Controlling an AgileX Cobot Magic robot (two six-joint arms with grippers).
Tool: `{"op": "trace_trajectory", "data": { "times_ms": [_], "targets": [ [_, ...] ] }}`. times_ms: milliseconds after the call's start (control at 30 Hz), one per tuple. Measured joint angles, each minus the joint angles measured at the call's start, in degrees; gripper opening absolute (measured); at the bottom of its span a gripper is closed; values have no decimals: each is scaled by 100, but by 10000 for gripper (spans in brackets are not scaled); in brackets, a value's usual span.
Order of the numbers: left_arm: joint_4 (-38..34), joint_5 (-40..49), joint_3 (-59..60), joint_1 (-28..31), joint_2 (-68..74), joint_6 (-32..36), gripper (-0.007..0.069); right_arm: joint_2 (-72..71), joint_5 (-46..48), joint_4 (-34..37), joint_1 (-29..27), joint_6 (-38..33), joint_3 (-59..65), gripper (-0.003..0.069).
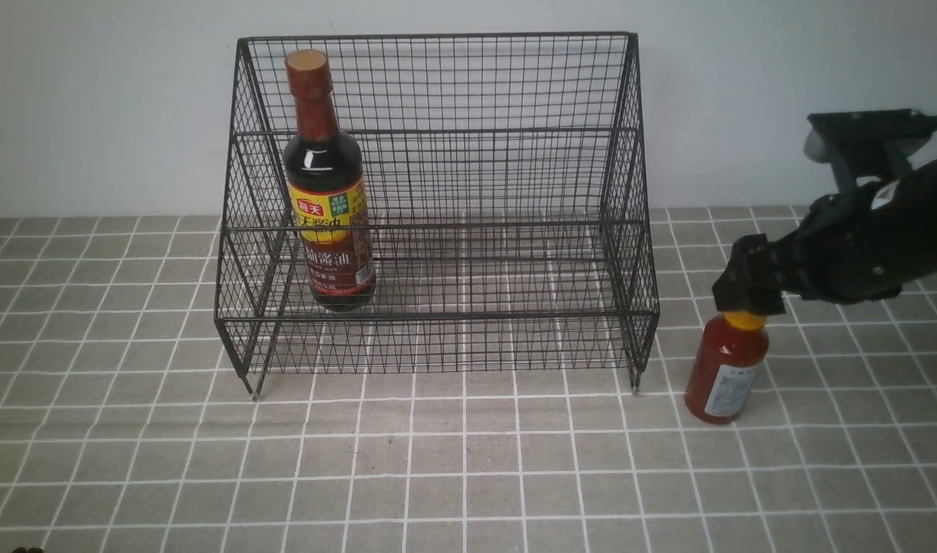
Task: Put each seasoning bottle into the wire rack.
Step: Use the right arm to grab the condiment bottle closest to it, then use the right arm to put the condiment bottle back on the shelf
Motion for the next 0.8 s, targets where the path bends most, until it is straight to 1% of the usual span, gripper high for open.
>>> {"op": "trace_trajectory", "data": {
  "times_ms": [33, 133, 167, 200, 267, 400, 500, 700, 800],
  "targets": [
    [0, 0, 0, 0, 0, 0, -7, 40, 0, 12, 0, 0, 0, 567],
    [0, 0, 0, 0, 0, 0, -7, 166, -4, 33, 0, 0, 0, 416],
    [0, 0, 0, 0, 0, 0, -7, 179, -4, 38, 0, 0, 0, 389],
    [0, 0, 0, 0, 0, 0, -7, 209, -25, 69, 0, -11, 0, 284],
    [0, 0, 0, 0, 0, 0, -7, 209, -16, 92, 0, -75, -7, 297],
    [0, 0, 0, 0, 0, 0, -7, 111, 182, 101, 0, -261, -33, 298],
    [0, 0, 0, 0, 0, 0, -7, -174, 530, 96, 0, -306, -219, 298],
    [0, 0, 0, 0, 0, 0, -7, -951, 1077, 201, 9, -323, -1131, 298],
    [0, 0, 0, 0, 0, 0, -7, -1207, 1371, 282, 170, -354, -1680, 298]
  ]
}}
